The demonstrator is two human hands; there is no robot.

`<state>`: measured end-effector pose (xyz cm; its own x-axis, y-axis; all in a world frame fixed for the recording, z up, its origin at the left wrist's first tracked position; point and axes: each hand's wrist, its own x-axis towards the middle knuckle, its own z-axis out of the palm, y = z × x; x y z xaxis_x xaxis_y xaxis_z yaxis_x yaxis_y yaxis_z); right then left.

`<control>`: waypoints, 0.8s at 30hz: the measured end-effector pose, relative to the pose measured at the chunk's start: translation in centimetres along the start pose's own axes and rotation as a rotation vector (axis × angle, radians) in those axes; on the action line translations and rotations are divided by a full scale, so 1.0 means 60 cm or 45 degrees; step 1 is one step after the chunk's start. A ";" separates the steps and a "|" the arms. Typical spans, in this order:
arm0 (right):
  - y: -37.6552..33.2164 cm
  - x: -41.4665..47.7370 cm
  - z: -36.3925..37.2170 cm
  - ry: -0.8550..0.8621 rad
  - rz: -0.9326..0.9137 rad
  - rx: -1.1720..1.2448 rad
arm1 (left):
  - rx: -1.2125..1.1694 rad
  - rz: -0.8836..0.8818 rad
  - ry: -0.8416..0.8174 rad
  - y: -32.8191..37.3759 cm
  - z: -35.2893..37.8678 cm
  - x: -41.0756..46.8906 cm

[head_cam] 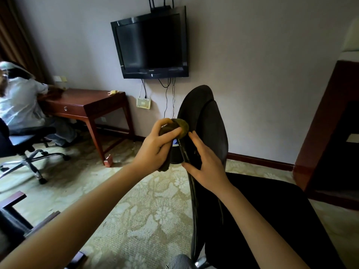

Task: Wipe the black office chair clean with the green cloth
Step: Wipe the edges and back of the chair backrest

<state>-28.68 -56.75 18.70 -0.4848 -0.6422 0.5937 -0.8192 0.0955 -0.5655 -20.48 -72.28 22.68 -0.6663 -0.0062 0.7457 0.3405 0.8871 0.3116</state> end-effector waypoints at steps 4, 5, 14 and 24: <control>0.009 0.001 -0.015 -0.110 -0.016 0.027 | 0.206 0.099 0.014 0.004 -0.003 -0.003; 0.014 0.002 -0.022 -0.130 -0.023 0.053 | 0.288 0.134 -0.005 0.001 -0.007 0.004; 0.065 -0.004 -0.025 -0.160 0.015 0.094 | 0.221 -0.093 0.204 0.015 0.031 -0.008; 0.083 0.010 -0.023 -0.106 -0.155 -0.133 | 0.400 0.179 0.137 -0.005 0.048 -0.059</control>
<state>-33.44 -55.62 17.01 -0.3567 -0.7141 0.6023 -0.8997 0.0889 -0.4273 -20.17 -71.20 18.24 -0.5483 0.0926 0.8311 0.1920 0.9812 0.0174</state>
